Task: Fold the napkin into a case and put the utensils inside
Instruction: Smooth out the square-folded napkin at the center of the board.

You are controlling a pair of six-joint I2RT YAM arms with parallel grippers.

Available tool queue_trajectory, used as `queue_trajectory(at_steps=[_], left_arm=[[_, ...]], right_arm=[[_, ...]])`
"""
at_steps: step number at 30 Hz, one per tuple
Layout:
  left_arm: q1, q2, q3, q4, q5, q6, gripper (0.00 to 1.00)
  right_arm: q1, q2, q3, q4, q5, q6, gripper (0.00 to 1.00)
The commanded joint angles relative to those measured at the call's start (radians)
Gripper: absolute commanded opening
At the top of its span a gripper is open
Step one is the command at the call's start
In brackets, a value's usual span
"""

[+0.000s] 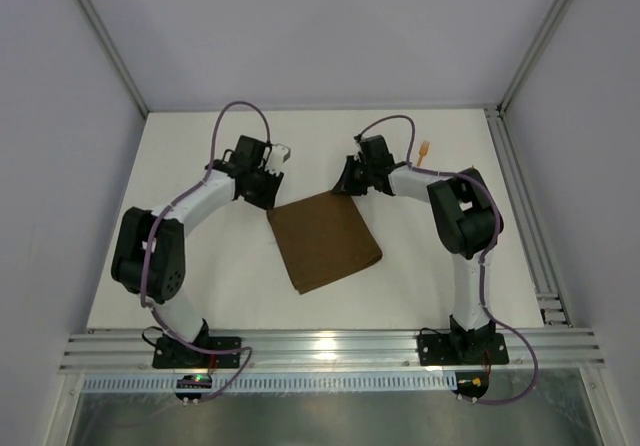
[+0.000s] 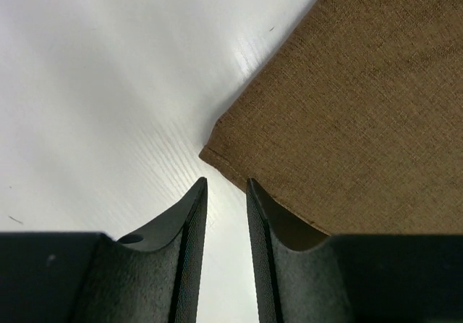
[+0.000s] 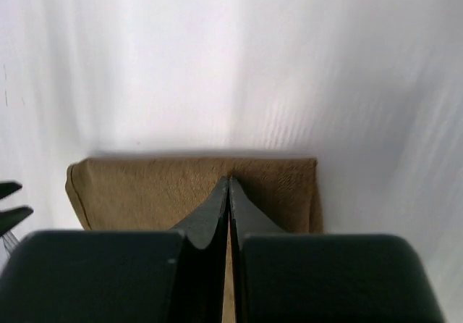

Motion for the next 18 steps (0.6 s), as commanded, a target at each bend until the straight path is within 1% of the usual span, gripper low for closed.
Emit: queue_trajectory(at_steps=[1, 4, 6, 7, 10, 14, 16, 17, 18], left_arm=[[0.005, 0.034, 0.033, -0.001, -0.005, 0.015, 0.3], [-0.001, 0.092, 0.042, 0.015, -0.008, 0.009, 0.27], [-0.001, 0.154, 0.056, 0.017, -0.014, 0.007, 0.23], [-0.001, 0.172, 0.067, 0.017, -0.021, 0.007, 0.21], [-0.001, 0.217, 0.068, 0.025, -0.057, 0.01, 0.18], [0.001, 0.224, 0.045, 0.041, -0.071, 0.019, 0.16], [0.002, 0.215, 0.038, 0.052, -0.073, 0.018, 0.16], [0.001, 0.214, 0.033, 0.055, -0.071, 0.016, 0.16], [0.002, 0.212, 0.032, 0.055, -0.064, 0.016, 0.16]], right_arm=[[-0.017, 0.037, 0.076, -0.022, 0.036, 0.104, 0.03], [-0.022, 0.057, 0.068, -0.023, 0.056, 0.152, 0.03], [-0.031, 0.064, 0.06, -0.017, 0.058, 0.18, 0.03], [-0.035, 0.065, 0.056, -0.014, 0.059, 0.186, 0.03], [-0.045, 0.07, 0.063, -0.023, 0.064, 0.181, 0.03], [-0.062, 0.059, 0.086, -0.043, 0.044, 0.132, 0.03], [-0.063, 0.024, 0.131, -0.092, 0.035, 0.053, 0.03], [-0.06, 0.002, 0.14, -0.115, 0.048, 0.02, 0.03], [-0.048, -0.024, 0.145, -0.164, 0.07, -0.048, 0.03]])
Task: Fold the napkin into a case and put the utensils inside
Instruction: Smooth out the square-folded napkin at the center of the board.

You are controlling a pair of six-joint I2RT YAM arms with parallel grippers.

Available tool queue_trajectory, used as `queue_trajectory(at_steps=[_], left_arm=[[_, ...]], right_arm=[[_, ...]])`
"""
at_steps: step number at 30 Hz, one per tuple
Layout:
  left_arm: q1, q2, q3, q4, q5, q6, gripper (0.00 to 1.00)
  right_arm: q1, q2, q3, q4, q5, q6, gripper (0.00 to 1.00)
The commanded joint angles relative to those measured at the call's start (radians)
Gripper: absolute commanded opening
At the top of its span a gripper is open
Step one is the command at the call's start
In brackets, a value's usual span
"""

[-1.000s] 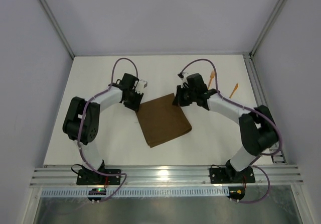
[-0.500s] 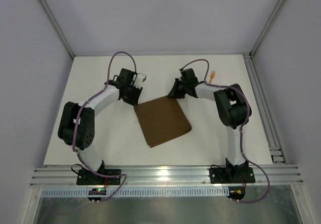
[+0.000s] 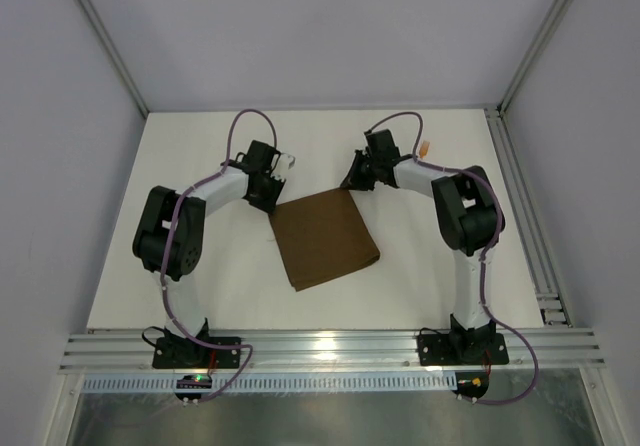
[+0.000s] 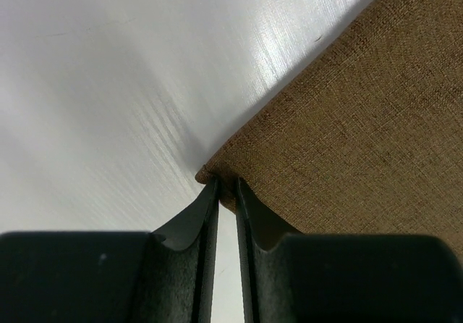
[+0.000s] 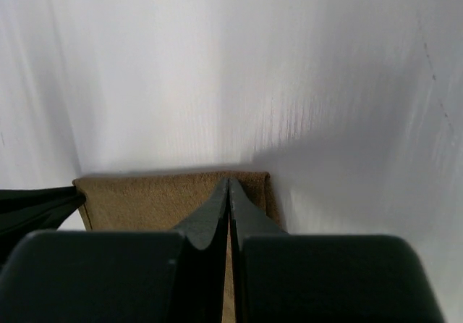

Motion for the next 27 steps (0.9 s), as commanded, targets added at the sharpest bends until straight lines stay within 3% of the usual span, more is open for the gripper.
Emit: queue_trajectory(at_steps=[1, 6, 12, 20, 27], left_arm=[[0.001, 0.016, -0.024, 0.022, -0.013, 0.011, 0.16], [0.002, 0.012, -0.028, 0.029, 0.001, 0.004, 0.16], [0.001, 0.013, -0.027, 0.023, 0.001, 0.007, 0.16], [0.001, 0.041, -0.019, 0.019, -0.019, 0.012, 0.12], [0.002, 0.033, -0.019, 0.019, -0.007, 0.017, 0.11]], right_arm=[[0.014, -0.144, 0.051, -0.103, 0.055, -0.18, 0.03], [0.062, -0.324, -0.136, -0.084, 0.041, -0.273, 0.03], [0.065, -0.33, -0.383, -0.018, 0.038, -0.218, 0.03], [-0.04, -0.246, -0.408, -0.002, 0.037, -0.216, 0.03], [-0.038, -0.402, -0.396, -0.089, 0.061, -0.286, 0.03]])
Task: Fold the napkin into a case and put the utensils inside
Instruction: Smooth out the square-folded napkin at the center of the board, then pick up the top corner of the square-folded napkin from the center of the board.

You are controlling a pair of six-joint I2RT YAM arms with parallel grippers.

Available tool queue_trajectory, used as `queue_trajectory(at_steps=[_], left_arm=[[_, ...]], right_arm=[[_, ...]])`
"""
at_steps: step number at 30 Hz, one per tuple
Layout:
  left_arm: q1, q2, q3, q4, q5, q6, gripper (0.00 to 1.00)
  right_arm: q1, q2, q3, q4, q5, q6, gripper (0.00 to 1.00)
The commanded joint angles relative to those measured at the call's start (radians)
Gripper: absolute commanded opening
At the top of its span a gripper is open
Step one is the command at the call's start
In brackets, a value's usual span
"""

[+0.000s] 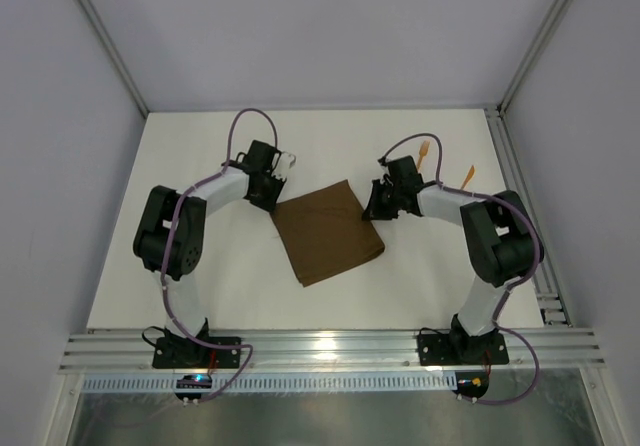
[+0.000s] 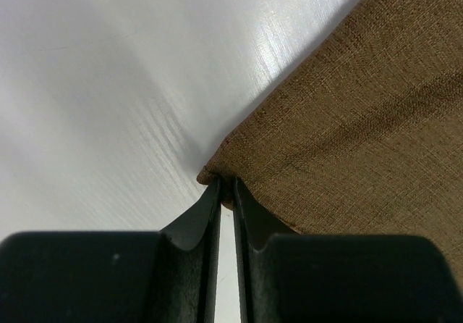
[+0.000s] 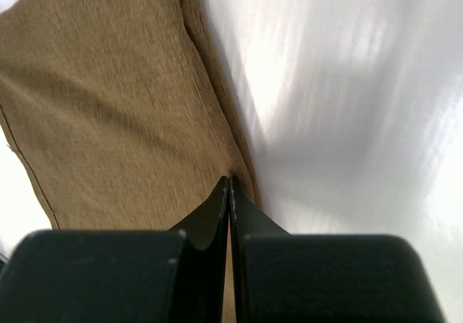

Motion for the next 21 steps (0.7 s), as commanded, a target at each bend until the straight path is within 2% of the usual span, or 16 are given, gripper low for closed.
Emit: queue_trajectory(at_steps=[1, 3, 5, 6, 7, 11, 14, 21], left_arm=[[0.004, 0.025, -0.015, -0.009, 0.015, 0.017, 0.12], [0.004, 0.0, -0.01, -0.024, 0.054, 0.026, 0.17], [0.004, -0.023, -0.004, -0.047, 0.103, 0.038, 0.23], [0.004, -0.053, 0.003, -0.055, 0.111, 0.041, 0.3], [0.004, -0.067, 0.008, -0.063, 0.12, 0.05, 0.33], [0.033, -0.158, 0.031, -0.116, 0.115, 0.072, 0.4], [0.091, -0.224, 0.031, -0.159, 0.129, 0.078, 0.45], [0.216, -0.334, -0.026, -0.224, 0.144, 0.092, 0.46]], right_arm=[[-0.003, -0.152, 0.013, -0.099, 0.07, -0.113, 0.03], [0.045, -0.21, 0.034, -0.136, 0.084, -0.184, 0.03], [0.114, -0.287, 0.044, -0.163, 0.113, -0.308, 0.12], [0.199, -0.307, 0.044, -0.163, 0.136, -0.351, 0.17], [0.247, -0.324, 0.039, -0.16, 0.142, -0.429, 0.26], [0.451, -0.333, 0.008, -0.105, 0.153, -0.573, 0.45], [0.554, -0.284, 0.03, -0.105, 0.207, -0.612, 0.46], [0.712, -0.062, 0.188, -0.2, 0.293, -0.675, 0.46]])
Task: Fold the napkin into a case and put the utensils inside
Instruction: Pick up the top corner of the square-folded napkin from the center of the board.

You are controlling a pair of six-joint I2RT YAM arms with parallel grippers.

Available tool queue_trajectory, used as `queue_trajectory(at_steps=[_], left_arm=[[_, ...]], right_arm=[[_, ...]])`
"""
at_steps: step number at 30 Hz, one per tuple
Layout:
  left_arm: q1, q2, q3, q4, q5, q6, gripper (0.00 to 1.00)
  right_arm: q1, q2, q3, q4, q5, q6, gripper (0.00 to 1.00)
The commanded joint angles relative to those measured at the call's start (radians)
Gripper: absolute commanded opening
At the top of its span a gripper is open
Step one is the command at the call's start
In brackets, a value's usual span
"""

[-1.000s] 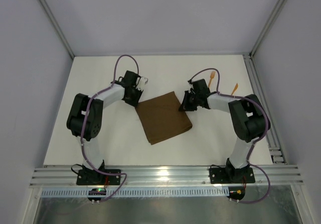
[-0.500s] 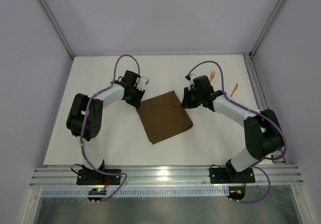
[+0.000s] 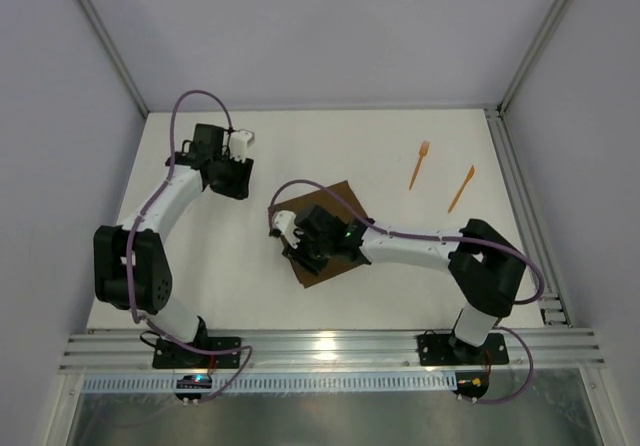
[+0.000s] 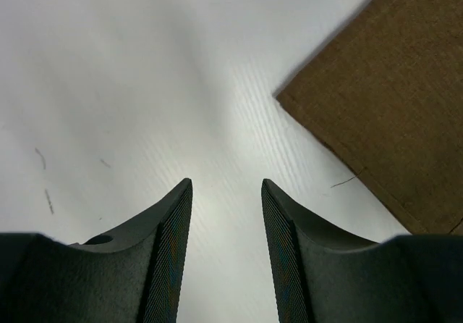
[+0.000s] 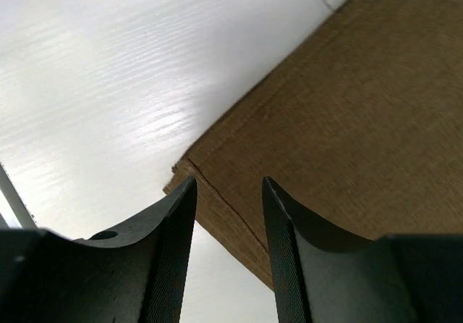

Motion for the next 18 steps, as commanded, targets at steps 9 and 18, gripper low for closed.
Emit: queue_trajectory(at_steps=[9, 18], left_arm=[[0.058, -0.05, -0.024, -0.07, 0.059, 0.028, 0.47], [0.061, -0.028, -0.021, -0.078, 0.076, 0.026, 0.47]], right_arm=[[0.114, 0.143, 0.124, -0.087, 0.094, -0.085, 0.49], [0.126, 0.18, 0.133, -0.114, 0.167, -0.085, 0.49]])
